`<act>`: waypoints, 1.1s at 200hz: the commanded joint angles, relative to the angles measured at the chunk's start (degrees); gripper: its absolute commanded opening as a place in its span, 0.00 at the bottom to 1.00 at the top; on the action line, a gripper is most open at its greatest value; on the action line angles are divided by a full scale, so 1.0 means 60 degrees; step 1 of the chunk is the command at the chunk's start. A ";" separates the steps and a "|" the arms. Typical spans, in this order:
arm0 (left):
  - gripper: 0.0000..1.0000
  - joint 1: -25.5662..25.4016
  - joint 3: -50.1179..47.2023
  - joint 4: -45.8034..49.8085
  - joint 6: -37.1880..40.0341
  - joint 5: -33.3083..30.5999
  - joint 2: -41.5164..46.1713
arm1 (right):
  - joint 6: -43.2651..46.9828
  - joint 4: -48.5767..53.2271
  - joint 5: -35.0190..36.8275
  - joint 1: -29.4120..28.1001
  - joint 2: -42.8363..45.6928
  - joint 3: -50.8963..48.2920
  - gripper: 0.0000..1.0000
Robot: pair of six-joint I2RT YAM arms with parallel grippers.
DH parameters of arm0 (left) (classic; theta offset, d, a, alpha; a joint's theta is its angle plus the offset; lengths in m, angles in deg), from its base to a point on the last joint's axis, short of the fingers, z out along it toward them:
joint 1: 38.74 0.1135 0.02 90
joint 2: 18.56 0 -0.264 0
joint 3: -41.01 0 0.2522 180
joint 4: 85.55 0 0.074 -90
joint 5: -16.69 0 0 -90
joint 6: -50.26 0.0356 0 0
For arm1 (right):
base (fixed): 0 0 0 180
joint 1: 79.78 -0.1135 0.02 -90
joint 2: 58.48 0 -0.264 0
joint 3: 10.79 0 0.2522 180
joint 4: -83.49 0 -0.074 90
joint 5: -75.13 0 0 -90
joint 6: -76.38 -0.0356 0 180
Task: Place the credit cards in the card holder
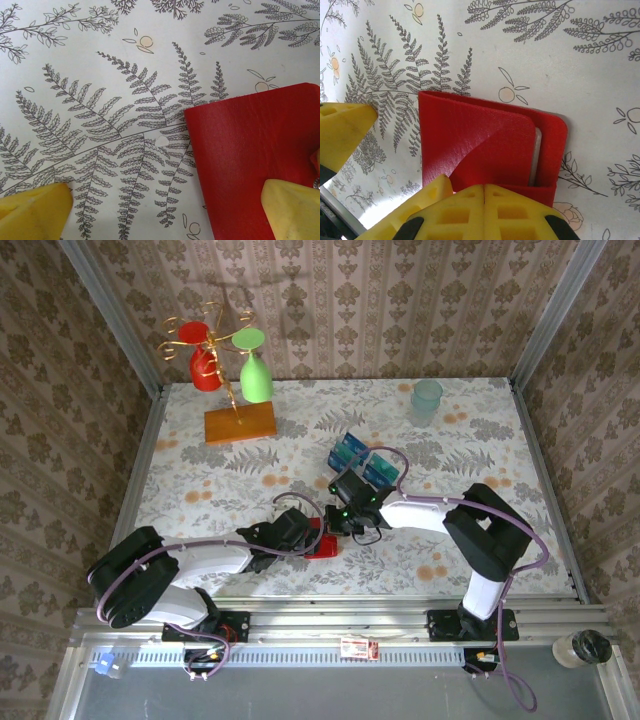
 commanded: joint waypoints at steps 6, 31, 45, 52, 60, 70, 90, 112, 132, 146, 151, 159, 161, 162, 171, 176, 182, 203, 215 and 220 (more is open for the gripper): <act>1.00 -0.0160 -0.0413 0.0909 -0.0172 0.0719 -0.0243 | -0.0192 -0.0261 0.0056 -0.0402 -0.0125 -0.0467 0.00; 1.00 -0.0161 -0.0377 0.0948 -0.0198 0.0725 -0.0195 | -0.0075 -0.0118 0.0378 -0.0588 -0.0133 -0.0588 0.00; 1.00 -0.0154 -0.0329 0.1051 -0.0251 0.0740 -0.0032 | 0.0064 0.0054 0.0747 -0.0747 -0.0117 -0.0668 0.00; 1.00 -0.0134 -0.0283 0.1159 -0.0276 0.0730 0.0092 | 0.0135 0.0127 0.0947 -0.0832 -0.0096 -0.0763 0.00; 1.00 -0.0103 -0.0198 0.1322 -0.0315 0.0752 0.0254 | 0.0198 0.0108 0.1131 -0.0924 -0.0082 -0.0882 0.00; 1.00 -0.0033 -0.0103 0.1503 -0.0349 0.0778 0.0450 | 0.0236 0.0041 0.1355 -0.1013 -0.0030 -0.1069 0.00; 1.00 0.0262 0.0033 0.1776 -0.0385 0.0898 0.0782 | 0.0326 -0.0223 0.1774 -0.1152 0.0023 -0.1422 0.00; 1.00 0.0715 0.0078 0.1865 -0.0309 0.1105 0.1055 | 0.0328 -0.0649 0.1994 -0.1230 -0.0021 -0.1751 0.00; 1.00 0.0842 0.0115 0.1964 -0.0106 0.1123 0.1133 | 0.0276 -0.0877 0.1952 -0.1227 -0.0112 -0.1835 0.00; 1.00 0.0857 0.0050 0.1872 0.0028 0.1172 0.1106 | 0.0237 -0.0937 0.1875 -0.1239 -0.0139 -0.1810 0.00; 1.00 0.0856 0.0007 0.1797 0.0066 0.1202 0.1103 | 0.0227 -0.0923 0.1856 -0.1241 -0.0137 -0.1776 0.00; 1.00 0.0837 -0.0068 0.1678 0.0133 0.1252 0.1104 | 0.0227 -0.0903 0.1827 -0.1246 -0.0121 -0.1729 0.00; 1.00 0.0834 -0.0085 0.1663 0.0140 0.1253 0.1104 | 0.0225 -0.0890 0.1821 -0.1252 -0.0125 -0.1703 0.00; 1.00 0.0838 -0.0095 0.1651 0.0152 0.1261 0.1104 | 0.0225 -0.0888 0.1812 -0.1245 -0.0121 -0.1696 0.00; 1.00 0.0827 -0.0187 0.1522 0.0189 0.1294 0.1104 | 0.0232 -0.0825 0.1809 -0.1241 -0.0090 -0.1614 0.00; 1.00 0.0813 -0.0240 0.1463 0.0185 0.1308 0.1104 | 0.0240 -0.0777 0.1799 -0.1251 -0.0066 -0.1570 0.00; 1.00 0.0792 -0.0294 0.1361 0.0222 0.1346 0.1104 | 0.0257 -0.0718 0.1802 -0.1250 -0.0038 -0.1527 0.00; 1.00 0.0664 -0.0412 0.1179 0.0242 0.1363 0.1047 | 0.0291 -0.0572 0.1804 -0.1247 0.0069 -0.1406 0.00; 1.00 0.0593 -0.0455 0.1081 0.0238 0.1371 0.0991 | 0.0314 -0.0493 0.1736 -0.1224 0.0130 -0.1326 0.00; 1.00 0.0558 -0.0470 0.1044 0.0239 0.1370 0.0967 | 0.0320 -0.0469 0.1694 -0.1220 0.0157 -0.1275 0.00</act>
